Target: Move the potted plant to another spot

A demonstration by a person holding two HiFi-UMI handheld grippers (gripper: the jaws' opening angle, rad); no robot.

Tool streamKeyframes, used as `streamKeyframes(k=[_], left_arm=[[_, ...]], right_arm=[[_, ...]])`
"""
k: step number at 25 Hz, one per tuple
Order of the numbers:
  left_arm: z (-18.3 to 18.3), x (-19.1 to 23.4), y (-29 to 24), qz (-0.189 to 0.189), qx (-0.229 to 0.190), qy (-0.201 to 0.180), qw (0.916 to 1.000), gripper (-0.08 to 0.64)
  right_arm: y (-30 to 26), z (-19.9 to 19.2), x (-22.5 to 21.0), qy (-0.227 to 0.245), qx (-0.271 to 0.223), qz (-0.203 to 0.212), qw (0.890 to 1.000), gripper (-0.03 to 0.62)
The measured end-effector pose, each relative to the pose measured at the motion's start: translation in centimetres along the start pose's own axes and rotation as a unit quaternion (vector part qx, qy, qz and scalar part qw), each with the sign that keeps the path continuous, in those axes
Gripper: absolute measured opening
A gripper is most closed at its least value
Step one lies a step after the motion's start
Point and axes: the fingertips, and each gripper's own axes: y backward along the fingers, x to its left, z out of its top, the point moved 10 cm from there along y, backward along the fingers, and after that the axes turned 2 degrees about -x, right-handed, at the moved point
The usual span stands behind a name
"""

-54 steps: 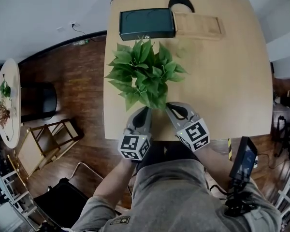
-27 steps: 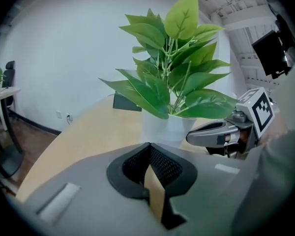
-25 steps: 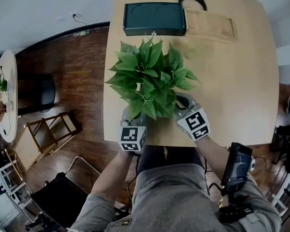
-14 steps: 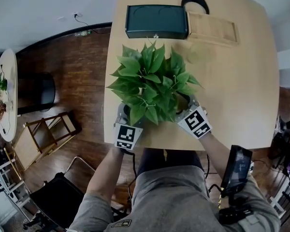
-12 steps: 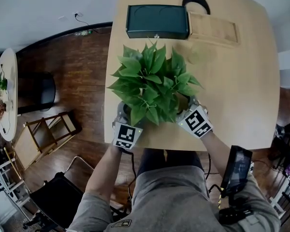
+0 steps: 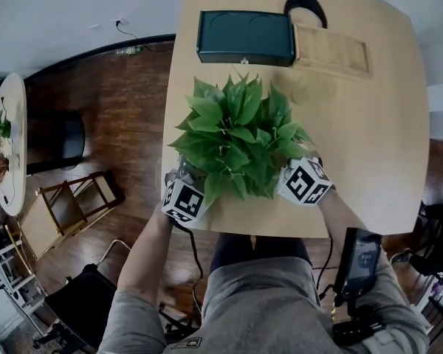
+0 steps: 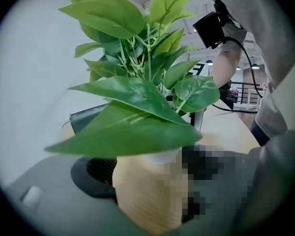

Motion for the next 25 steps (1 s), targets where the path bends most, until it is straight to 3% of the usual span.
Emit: streamKeyframes(k=[5,10,18,25], left_arm=[[1.0,0.2,-1.2,-0.042,-0.008,-0.028,0.9987,0.419],[1.8,0.0,-1.9,-0.057,-0.011,-0.048,0.9972,0.411],[1.8,0.5,-1.7,-0.053,-0.011,-0.043,0.9976,0.405],[4.9,1.5,-0.6,-0.058,-0.026,-0.058,0.9963,0.403]], right_arm=[[-0.3,0.7,-0.7,-0.005,-0.020,0.027,0.999,0.457],[-0.4,0.8,-1.1,0.004,-0.020,0.033,0.999,0.458],[0.3,1.1,-1.7,0.003,-0.030,0.025,0.999,0.420],[1.8,3.6,-2.3,0.014,-0.047,0.013,0.999,0.419]])
